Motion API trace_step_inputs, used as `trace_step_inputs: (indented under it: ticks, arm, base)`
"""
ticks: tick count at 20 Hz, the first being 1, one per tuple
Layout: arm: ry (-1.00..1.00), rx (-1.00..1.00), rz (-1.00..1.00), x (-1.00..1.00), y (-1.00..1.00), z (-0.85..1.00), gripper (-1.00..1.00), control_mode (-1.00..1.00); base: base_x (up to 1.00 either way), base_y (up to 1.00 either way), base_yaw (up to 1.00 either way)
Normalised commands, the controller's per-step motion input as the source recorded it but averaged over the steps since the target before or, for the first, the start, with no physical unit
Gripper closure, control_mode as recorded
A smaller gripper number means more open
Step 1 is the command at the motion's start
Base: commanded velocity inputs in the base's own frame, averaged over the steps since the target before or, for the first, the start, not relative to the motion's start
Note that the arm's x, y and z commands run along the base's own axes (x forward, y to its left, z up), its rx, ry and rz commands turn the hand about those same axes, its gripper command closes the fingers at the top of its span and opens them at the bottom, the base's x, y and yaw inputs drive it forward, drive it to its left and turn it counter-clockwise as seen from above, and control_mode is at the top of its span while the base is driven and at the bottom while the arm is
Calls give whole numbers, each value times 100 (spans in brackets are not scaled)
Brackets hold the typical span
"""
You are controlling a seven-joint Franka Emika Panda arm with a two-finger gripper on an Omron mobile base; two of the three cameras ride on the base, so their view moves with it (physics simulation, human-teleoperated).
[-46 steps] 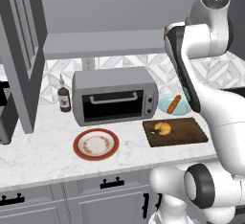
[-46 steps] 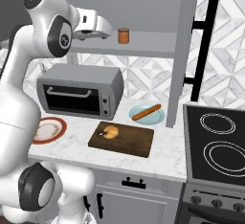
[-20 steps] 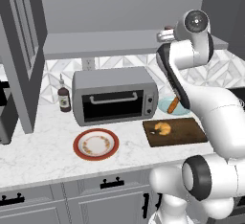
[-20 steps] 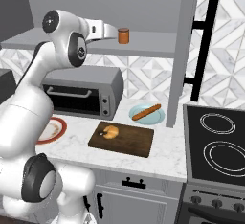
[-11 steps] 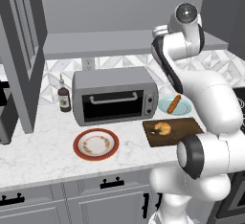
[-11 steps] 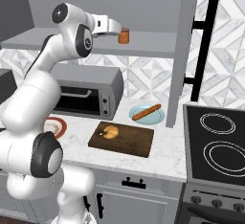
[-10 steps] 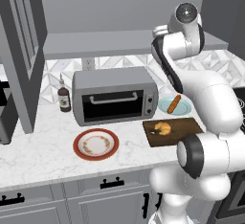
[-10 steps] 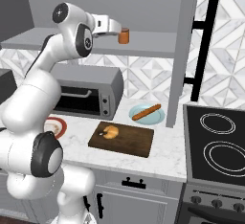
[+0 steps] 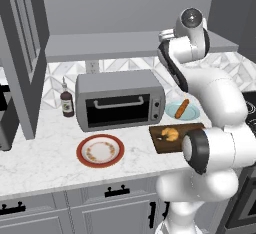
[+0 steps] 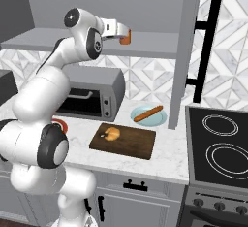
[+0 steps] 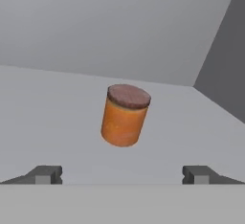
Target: From the different types of pastries on the counter, select a croissant and place it on the cutting board. Then retrieve a jar of jam from the cabinet and place it alongside the croissant on the cutting board.
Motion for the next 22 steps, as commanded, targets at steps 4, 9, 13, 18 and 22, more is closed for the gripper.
trace_step_inputs:
  ticks: [4, 9, 13, 18, 22]
  arm:
    - [0, 0, 0, 60, -19, 0, -100, -100]
    - [0, 0, 0, 50, -19, -7, -100, -100]
    - [1, 0, 0, 54, -13, -36, -100, -100]
    - [2, 0, 0, 54, -6, -40, -100, -100]
    - [0, 0, 0, 46, 0, -28, -100, -100]
  base:
    - [0, 0, 0]
    - [0, 0, 0]
    - [0, 0, 0]
    - [0, 0, 0]
    - [0, 0, 0]
